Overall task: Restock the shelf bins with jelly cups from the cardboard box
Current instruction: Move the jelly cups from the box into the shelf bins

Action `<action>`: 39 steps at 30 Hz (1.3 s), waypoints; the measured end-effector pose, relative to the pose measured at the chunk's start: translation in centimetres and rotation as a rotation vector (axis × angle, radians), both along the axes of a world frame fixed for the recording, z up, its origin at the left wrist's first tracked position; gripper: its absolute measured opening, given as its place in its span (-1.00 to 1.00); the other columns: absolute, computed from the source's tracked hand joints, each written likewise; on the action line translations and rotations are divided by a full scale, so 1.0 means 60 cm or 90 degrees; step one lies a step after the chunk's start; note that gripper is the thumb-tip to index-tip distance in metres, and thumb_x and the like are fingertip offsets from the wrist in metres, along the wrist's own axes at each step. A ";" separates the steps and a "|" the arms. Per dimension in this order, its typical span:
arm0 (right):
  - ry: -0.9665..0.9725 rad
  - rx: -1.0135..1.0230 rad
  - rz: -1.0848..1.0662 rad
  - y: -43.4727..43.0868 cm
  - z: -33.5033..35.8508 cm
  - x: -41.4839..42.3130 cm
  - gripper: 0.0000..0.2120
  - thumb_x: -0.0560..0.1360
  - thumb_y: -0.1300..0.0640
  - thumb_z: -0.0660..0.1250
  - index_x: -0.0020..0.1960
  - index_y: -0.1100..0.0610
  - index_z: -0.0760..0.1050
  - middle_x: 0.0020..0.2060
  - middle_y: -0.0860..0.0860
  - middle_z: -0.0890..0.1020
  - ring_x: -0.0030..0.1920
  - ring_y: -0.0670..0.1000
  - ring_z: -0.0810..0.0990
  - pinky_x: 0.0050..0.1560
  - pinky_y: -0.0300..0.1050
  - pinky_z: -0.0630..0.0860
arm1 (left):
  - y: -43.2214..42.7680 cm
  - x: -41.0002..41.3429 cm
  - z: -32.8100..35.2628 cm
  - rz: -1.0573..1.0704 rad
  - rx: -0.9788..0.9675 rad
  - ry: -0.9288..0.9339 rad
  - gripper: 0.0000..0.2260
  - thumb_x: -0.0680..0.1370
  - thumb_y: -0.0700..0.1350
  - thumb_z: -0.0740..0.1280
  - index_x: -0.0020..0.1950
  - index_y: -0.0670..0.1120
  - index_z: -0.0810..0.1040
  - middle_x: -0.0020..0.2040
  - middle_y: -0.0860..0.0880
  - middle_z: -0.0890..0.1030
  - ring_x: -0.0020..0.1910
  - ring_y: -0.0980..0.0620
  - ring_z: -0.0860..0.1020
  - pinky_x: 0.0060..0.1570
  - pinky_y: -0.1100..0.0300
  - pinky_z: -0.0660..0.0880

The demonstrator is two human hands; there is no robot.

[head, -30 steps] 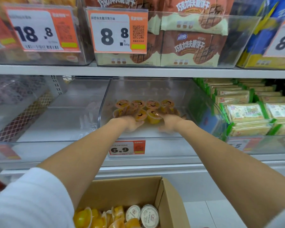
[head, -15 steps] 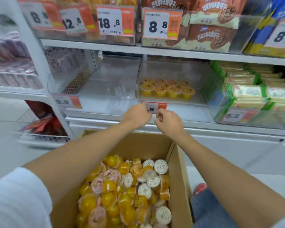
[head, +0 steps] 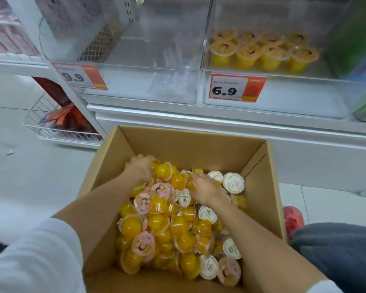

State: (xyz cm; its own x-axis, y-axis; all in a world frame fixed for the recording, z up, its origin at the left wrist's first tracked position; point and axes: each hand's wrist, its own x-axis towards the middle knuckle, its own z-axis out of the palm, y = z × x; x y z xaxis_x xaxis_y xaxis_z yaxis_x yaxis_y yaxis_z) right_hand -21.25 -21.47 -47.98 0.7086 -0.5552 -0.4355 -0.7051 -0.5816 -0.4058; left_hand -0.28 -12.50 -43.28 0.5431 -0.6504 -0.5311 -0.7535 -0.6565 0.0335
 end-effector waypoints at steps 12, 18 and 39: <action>0.080 -0.108 0.089 0.005 -0.096 0.124 -0.44 0.47 0.05 0.37 0.39 0.18 0.27 0.32 0.11 0.48 0.50 0.11 0.17 0.52 0.15 -0.13 | -0.038 0.016 -0.116 -0.080 -0.065 0.006 -0.50 0.44 0.10 0.44 0.34 0.07 0.41 0.27 -0.03 0.53 0.29 -0.07 0.38 0.19 0.05 0.31; -0.124 0.112 -0.166 -0.027 -0.010 0.096 -0.55 0.51 -0.12 0.26 0.29 0.10 0.37 0.07 0.09 0.57 0.08 0.11 0.54 0.10 0.01 0.47 | -0.035 -0.001 -0.049 0.212 -0.191 0.286 -0.62 0.60 0.12 0.20 0.36 -0.01 0.40 0.26 -0.06 0.51 0.15 -0.13 0.53 0.12 0.01 0.49; -0.614 0.380 -0.449 -0.228 0.557 -0.110 -0.69 0.49 0.14 0.41 0.18 0.26 0.53 -0.20 0.07 0.65 -0.32 -0.04 0.60 -0.41 -0.27 0.44 | -0.221 -0.181 0.486 0.049 -0.518 0.605 -0.81 0.59 -0.11 0.27 0.19 -0.08 0.43 -0.09 -0.08 0.56 -0.30 0.07 0.51 -0.38 0.24 0.35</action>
